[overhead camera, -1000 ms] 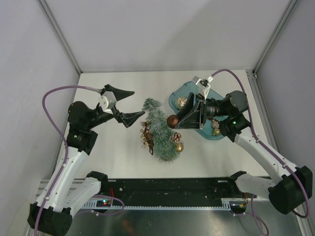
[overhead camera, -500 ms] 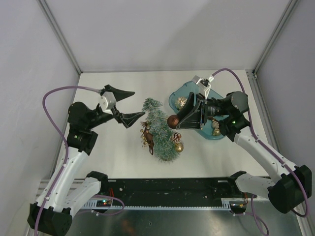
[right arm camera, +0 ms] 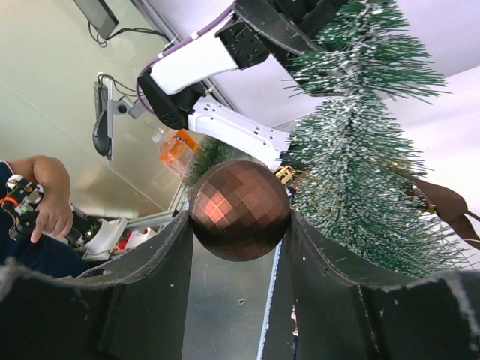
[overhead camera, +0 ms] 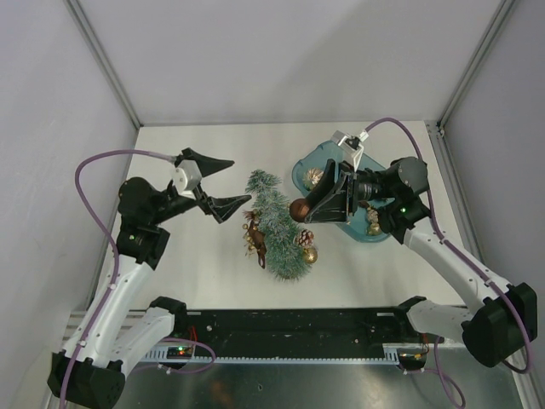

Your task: Decorate the small christmas tree

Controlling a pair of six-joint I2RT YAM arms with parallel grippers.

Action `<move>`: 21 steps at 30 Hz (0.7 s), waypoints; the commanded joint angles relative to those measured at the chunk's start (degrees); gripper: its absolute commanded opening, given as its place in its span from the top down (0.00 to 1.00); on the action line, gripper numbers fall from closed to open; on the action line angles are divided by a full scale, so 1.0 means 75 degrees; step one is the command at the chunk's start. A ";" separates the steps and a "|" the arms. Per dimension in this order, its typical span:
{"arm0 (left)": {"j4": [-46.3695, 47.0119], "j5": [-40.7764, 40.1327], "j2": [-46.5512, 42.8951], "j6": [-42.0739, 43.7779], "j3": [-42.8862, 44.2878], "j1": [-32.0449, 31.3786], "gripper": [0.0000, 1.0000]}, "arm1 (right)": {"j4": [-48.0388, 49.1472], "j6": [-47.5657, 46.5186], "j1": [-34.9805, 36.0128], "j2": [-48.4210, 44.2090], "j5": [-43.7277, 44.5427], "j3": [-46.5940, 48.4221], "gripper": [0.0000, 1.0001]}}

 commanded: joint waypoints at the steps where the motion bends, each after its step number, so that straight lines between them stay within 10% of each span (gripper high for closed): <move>1: 0.0254 0.0059 -0.0126 -0.0117 -0.0014 -0.0027 0.03 | 0.0901 0.0283 -0.0126 0.0200 -0.0143 0.0144 0.67; 21: 0.0370 0.0126 -0.0162 -0.0129 -0.0103 -0.0022 0.03 | 0.2215 0.1161 -0.0163 0.0594 -0.0147 0.0149 0.68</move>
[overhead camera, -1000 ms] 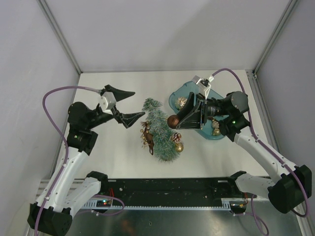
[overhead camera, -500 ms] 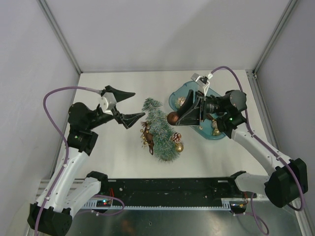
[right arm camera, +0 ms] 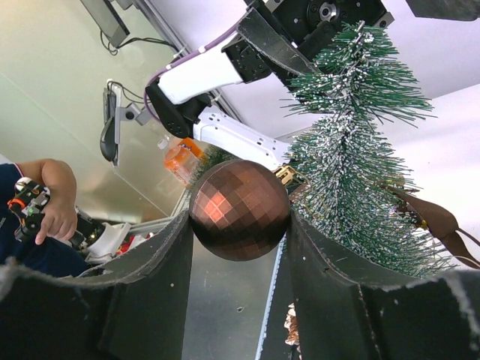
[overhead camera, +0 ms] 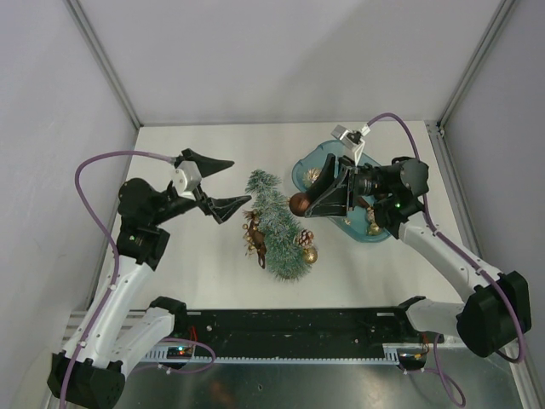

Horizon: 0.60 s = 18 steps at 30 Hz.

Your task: Decorate the small christmas tree

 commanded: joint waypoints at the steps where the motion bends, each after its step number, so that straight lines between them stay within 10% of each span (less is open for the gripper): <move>1: 0.0322 0.0124 -0.0124 -0.0126 -0.0039 -0.0021 0.03 | 0.0493 0.0045 0.0006 0.0091 -0.0058 0.0150 0.68; 18: 0.0477 0.0217 -0.0081 -0.0383 -0.0064 -0.0027 0.04 | 0.2722 0.1609 -0.0149 0.0931 -0.0078 0.0138 0.70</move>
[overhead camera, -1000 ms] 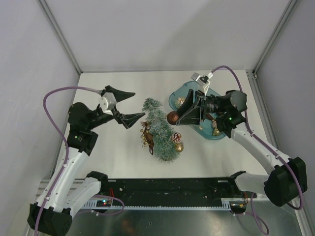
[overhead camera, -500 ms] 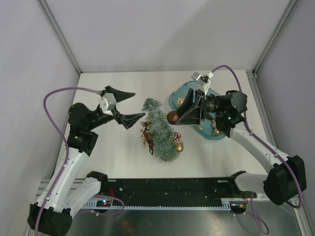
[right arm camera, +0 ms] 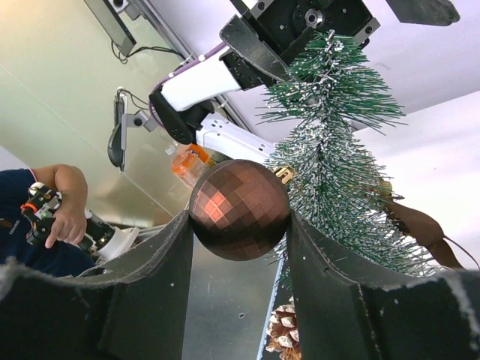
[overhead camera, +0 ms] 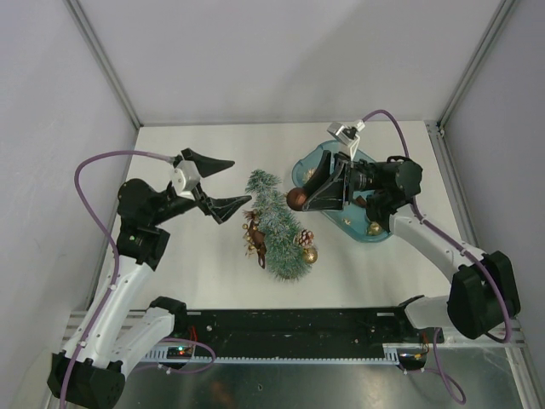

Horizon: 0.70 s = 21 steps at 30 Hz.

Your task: Decorate the small christmas tree

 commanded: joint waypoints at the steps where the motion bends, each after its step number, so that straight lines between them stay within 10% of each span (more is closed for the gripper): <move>1: 0.0322 0.0156 -0.0085 -0.0185 -0.0054 -0.0024 0.04 | 0.0999 0.0458 -0.0135 0.0130 -0.0085 0.0139 0.70; 21: 0.0394 0.0202 -0.0116 -0.0262 -0.0130 -0.0021 0.04 | 0.3304 0.2112 -0.0374 0.1008 0.0158 0.0033 0.71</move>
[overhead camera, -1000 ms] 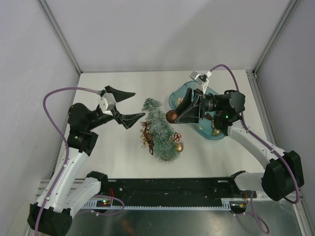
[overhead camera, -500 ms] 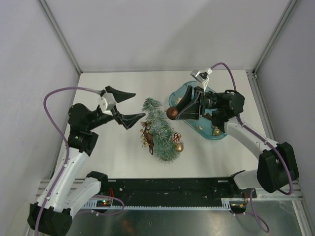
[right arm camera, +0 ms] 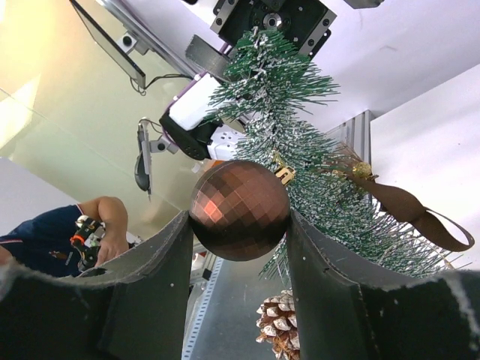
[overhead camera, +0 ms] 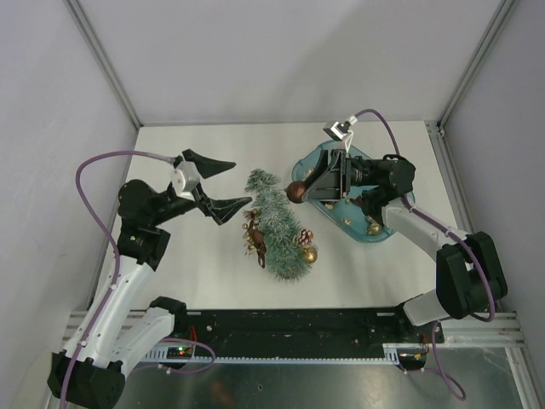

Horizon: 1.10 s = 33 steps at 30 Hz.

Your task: Decorate the small christmas tree

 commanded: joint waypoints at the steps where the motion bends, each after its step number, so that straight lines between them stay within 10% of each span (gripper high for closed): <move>1: 0.0250 0.0076 -0.0120 -0.0122 -0.0057 -0.0021 0.04 | 0.1902 0.0150 -0.0044 0.0014 0.0084 0.0051 0.71; 33: 0.0376 0.0150 -0.0177 -0.0236 -0.0201 -0.0022 0.04 | 0.1972 -0.0060 -0.0277 -0.0379 0.0160 -0.0990 0.41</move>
